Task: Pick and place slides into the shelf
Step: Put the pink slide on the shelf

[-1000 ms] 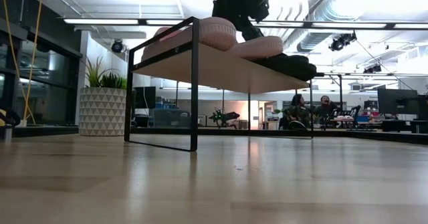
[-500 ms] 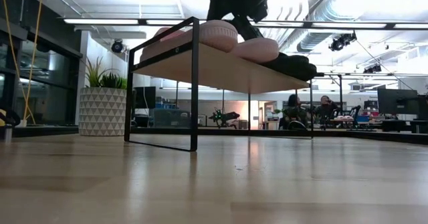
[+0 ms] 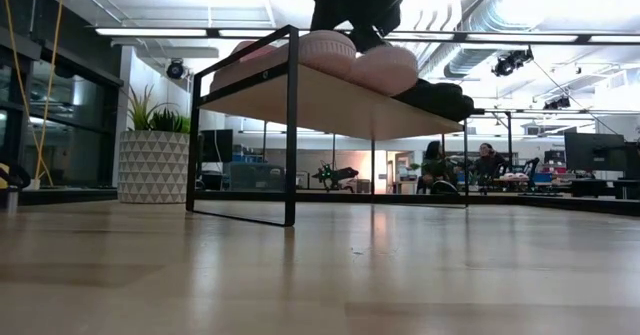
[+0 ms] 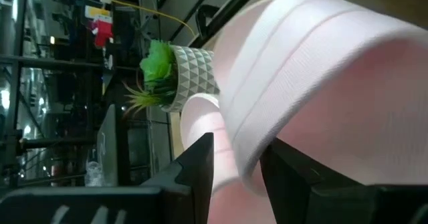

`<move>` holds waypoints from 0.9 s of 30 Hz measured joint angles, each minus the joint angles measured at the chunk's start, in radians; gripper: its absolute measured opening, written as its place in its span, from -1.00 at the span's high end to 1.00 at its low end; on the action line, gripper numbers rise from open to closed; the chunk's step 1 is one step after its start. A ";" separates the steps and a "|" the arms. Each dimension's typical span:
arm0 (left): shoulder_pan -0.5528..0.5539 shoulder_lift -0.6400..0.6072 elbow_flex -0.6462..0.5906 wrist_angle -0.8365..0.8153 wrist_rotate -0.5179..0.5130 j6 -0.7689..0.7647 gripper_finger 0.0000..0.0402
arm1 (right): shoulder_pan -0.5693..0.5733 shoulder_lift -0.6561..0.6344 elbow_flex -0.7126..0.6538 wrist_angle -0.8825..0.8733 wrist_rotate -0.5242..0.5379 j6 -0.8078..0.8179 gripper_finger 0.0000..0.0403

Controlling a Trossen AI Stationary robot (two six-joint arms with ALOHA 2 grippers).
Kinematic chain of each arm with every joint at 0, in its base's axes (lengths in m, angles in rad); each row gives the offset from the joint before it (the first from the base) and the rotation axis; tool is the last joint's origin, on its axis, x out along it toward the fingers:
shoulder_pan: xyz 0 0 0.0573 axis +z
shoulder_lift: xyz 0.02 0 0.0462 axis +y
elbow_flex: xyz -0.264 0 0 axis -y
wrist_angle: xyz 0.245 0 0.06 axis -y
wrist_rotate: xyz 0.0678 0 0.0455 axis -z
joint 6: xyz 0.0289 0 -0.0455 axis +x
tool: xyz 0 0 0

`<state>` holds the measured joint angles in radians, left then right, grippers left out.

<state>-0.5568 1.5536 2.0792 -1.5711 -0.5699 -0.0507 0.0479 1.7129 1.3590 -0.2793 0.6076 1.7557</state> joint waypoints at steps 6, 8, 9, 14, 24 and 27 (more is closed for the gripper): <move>0.000 0.000 0.000 0.000 -0.016 0.013 1.00 | -0.004 -0.001 0.000 -0.005 -0.043 -0.001 0.45; 0.000 0.000 0.000 0.000 -0.021 0.019 1.00 | -0.003 -0.006 0.000 -0.014 -0.051 -0.002 0.45; 0.000 0.000 0.000 0.000 -0.021 0.019 1.00 | -0.003 -0.011 0.000 -0.021 -0.052 -0.002 0.45; 0.000 0.000 0.000 0.000 -0.021 0.028 1.00 | -0.002 -0.056 0.000 -0.098 -0.035 -0.002 0.45; 0.000 0.000 0.000 0.000 -0.020 0.028 1.00 | 0.051 -0.175 0.001 -0.121 -0.034 -0.147 0.45; 0.000 0.000 0.000 0.000 -0.018 0.028 1.00 | 0.096 -0.221 0.001 -0.139 -0.070 -0.291 0.45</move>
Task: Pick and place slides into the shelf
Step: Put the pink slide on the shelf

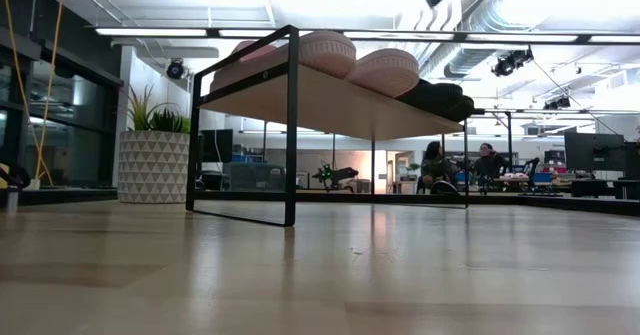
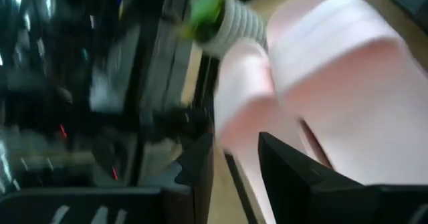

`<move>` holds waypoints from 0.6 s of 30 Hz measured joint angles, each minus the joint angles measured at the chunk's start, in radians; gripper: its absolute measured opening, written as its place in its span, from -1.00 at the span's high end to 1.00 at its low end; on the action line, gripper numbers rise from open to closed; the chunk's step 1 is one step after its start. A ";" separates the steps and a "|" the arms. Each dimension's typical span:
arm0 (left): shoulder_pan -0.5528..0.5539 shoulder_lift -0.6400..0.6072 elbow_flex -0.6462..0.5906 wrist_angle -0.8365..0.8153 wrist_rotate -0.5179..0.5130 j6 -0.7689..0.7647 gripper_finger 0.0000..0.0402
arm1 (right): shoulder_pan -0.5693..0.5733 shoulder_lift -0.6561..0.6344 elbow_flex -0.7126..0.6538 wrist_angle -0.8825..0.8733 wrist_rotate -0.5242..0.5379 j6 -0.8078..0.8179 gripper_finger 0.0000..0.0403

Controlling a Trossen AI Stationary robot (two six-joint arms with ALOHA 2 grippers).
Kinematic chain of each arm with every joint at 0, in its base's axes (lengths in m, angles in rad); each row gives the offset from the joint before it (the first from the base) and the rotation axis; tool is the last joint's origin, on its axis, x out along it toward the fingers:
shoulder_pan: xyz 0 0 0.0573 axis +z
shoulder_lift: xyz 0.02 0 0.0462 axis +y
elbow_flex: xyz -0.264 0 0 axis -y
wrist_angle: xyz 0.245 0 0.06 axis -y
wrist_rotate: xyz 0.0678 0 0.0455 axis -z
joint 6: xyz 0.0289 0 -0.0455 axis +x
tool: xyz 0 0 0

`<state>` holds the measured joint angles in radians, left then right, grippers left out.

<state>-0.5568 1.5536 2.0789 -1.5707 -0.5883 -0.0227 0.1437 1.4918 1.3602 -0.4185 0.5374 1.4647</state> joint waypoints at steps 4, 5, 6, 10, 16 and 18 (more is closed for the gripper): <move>0.000 0.000 0.000 0.000 0.001 0.000 1.00 | 0.066 -0.045 0.000 -0.111 -0.028 -0.075 0.58; 0.000 0.000 0.000 0.000 0.002 0.000 1.00 | 0.084 -0.046 0.000 -0.136 -0.018 -0.080 0.64; 0.000 0.000 0.000 0.000 0.003 0.000 1.00 | 0.104 -0.046 0.000 -0.170 -0.010 -0.081 0.73; 0.000 0.000 0.000 0.000 0.017 -0.005 1.00 | 0.172 -0.019 0.000 -0.275 0.048 -0.058 0.96; 0.000 0.000 0.000 0.000 0.028 -0.031 1.00 | 0.231 0.027 0.000 -0.392 0.080 -0.004 0.97; 0.000 0.000 0.000 0.000 0.031 -0.045 1.00 | 0.252 0.037 0.000 -0.417 0.084 0.000 0.99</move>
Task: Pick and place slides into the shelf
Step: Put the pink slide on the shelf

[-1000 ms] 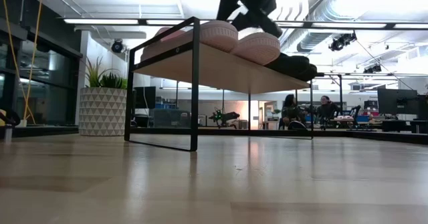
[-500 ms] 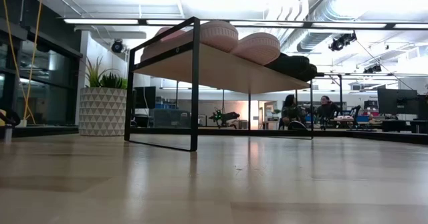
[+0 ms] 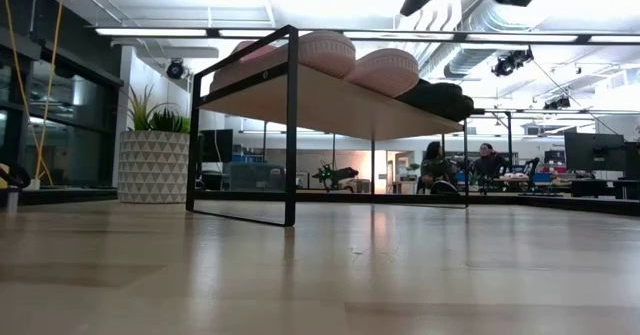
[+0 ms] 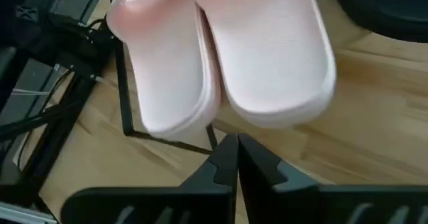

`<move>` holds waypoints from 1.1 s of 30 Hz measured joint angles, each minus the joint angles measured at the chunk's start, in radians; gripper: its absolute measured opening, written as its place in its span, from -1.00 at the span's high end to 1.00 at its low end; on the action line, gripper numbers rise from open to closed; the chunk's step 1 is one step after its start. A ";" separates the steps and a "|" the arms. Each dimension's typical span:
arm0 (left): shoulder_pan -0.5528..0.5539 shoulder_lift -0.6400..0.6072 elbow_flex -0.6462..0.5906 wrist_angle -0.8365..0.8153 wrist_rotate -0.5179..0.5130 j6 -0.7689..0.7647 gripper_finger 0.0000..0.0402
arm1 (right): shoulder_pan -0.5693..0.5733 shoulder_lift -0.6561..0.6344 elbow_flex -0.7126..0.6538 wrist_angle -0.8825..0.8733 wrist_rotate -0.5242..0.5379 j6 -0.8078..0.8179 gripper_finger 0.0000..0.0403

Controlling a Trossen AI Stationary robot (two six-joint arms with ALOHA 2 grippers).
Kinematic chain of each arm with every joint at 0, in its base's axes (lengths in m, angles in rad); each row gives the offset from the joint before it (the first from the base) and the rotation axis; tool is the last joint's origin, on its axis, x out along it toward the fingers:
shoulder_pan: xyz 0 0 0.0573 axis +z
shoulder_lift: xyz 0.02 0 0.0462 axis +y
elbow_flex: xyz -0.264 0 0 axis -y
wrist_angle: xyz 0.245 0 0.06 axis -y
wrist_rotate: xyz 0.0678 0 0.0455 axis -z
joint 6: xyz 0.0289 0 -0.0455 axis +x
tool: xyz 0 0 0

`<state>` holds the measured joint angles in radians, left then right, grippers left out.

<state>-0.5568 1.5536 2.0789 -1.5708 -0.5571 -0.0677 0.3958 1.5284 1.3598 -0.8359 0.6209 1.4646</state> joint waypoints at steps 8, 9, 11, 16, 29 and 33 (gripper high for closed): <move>0.000 0.000 0.000 0.000 0.004 -0.026 1.00 | 0.044 -0.002 0.000 -0.139 0.029 0.107 1.00; 0.000 0.000 0.000 0.000 0.004 -0.026 1.00 | 0.044 -0.002 0.000 -0.141 0.029 0.106 1.00; 0.000 0.000 0.000 0.000 0.003 -0.026 1.00 | 0.044 -0.002 0.000 -0.140 0.029 0.101 1.00; 0.000 0.000 0.000 0.000 0.002 -0.031 1.00 | 0.022 0.000 0.000 -0.151 0.021 0.081 1.00; 0.000 0.000 0.000 -0.001 0.000 -0.044 1.00 | -0.022 0.046 -0.001 -0.134 -0.057 0.053 1.00; 0.000 0.000 0.000 0.000 0.000 -0.044 1.00 | -0.043 0.050 -0.001 -0.138 -0.075 0.053 1.00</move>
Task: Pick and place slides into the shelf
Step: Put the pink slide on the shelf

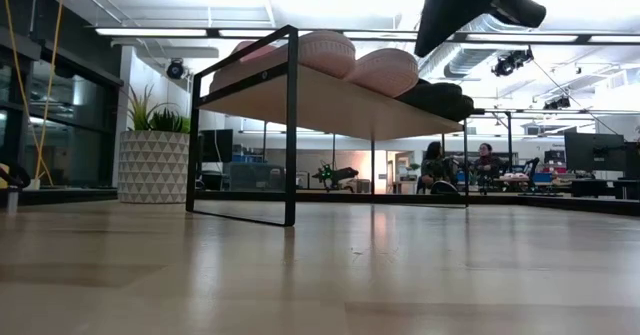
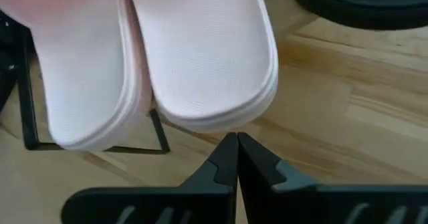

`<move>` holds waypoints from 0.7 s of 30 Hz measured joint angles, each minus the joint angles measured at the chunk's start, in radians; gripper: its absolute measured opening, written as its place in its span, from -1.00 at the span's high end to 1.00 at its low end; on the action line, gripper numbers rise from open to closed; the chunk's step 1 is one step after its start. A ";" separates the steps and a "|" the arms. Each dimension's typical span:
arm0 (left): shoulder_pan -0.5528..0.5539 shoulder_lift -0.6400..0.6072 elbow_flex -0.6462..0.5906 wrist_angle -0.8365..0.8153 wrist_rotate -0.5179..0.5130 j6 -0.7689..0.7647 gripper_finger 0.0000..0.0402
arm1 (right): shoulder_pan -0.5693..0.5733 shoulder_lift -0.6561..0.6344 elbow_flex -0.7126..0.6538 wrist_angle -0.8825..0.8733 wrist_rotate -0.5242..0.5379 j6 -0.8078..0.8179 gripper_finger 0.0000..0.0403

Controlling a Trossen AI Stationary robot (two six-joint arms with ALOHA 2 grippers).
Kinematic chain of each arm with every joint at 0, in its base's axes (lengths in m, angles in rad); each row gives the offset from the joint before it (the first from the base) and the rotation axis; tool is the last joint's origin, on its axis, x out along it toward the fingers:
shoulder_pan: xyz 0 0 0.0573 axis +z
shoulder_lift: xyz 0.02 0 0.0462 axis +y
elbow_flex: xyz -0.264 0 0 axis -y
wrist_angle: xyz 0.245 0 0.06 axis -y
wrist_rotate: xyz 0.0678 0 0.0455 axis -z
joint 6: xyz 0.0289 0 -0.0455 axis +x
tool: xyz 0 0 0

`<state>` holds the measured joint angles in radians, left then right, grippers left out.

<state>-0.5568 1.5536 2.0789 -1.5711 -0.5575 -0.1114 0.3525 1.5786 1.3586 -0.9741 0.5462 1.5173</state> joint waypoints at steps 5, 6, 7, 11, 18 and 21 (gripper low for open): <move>0.000 0.000 0.000 0.000 0.000 0.001 1.00 | -0.026 0.017 0.000 0.019 -0.006 -0.033 1.00; 0.000 0.000 0.000 0.000 0.000 0.001 1.00 | -0.034 0.024 0.000 0.029 -0.006 -0.038 1.00; 0.000 0.000 0.000 0.000 0.000 0.001 1.00 | -0.041 0.027 0.000 0.033 -0.009 -0.041 1.00; 0.000 0.000 0.000 0.000 0.000 0.001 1.00 | -0.065 0.043 0.000 0.059 -0.005 -0.061 1.00; 0.000 0.000 0.000 0.000 0.007 0.001 1.00 | -0.064 0.047 0.000 0.073 0.003 -0.069 1.00; 0.000 0.000 0.000 0.000 0.007 0.001 1.00 | -0.052 0.047 0.000 0.069 0.016 -0.059 1.00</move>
<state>-0.5568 1.5536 2.0789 -1.5711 -0.5503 -0.1101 0.3002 1.6260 1.3590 -0.9049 0.5623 1.4586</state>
